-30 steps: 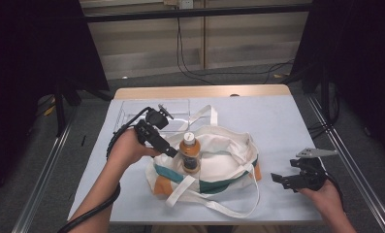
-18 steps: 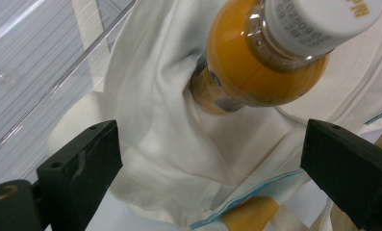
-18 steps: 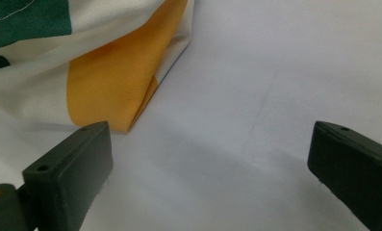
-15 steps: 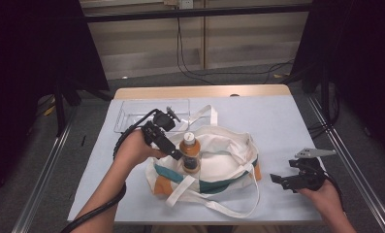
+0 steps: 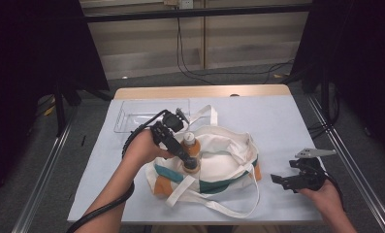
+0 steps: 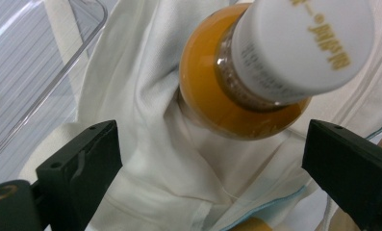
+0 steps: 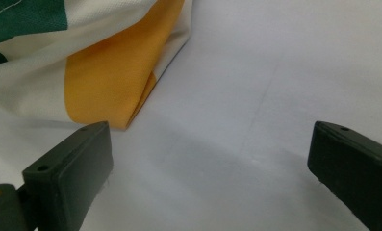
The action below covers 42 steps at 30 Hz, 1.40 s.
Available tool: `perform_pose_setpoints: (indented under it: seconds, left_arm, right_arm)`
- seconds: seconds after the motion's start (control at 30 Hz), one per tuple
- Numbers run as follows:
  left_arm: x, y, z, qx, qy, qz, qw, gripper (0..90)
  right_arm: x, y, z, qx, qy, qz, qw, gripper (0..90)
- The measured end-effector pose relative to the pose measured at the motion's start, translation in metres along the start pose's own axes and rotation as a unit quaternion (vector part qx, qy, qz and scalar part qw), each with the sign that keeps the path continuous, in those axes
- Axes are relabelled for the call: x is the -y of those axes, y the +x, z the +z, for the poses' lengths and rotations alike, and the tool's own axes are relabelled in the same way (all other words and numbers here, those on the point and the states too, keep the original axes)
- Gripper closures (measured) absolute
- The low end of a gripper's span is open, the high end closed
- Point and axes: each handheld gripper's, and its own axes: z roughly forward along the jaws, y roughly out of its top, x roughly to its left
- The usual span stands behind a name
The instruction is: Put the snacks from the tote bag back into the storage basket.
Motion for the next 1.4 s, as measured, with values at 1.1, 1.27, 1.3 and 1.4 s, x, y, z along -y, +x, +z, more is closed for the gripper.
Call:
perform_pose_setpoints:
  seconds: [1.1, 1.27, 1.3, 1.4]
  left_arm:
    - [-0.018, -0.004, 0.018, 0.012, 0.016, -0.009, 0.9998, 13.3]
    - [-0.021, -0.004, 0.021, 0.010, 0.023, -0.005, 0.9997, 15.1]
    - [-0.022, -0.005, 0.022, 0.009, 0.020, -0.007, 0.9997, 15.1]
    - [-0.023, -0.006, 0.024, 0.007, 0.023, -0.006, 0.9997, 15.9]
  right_arm:
    - [0.002, 0.000, 0.003, -0.009, 0.019, -0.001, 0.9998, 1.8]
    - [0.002, 0.000, 0.003, -0.011, 0.021, 0.001, 0.9997, 1.8]
    - [0.002, -0.001, 0.003, -0.012, 0.021, 0.001, 0.9997, 1.8]
    - [0.002, -0.001, 0.003, -0.012, 0.021, 0.001, 0.9997, 1.8]
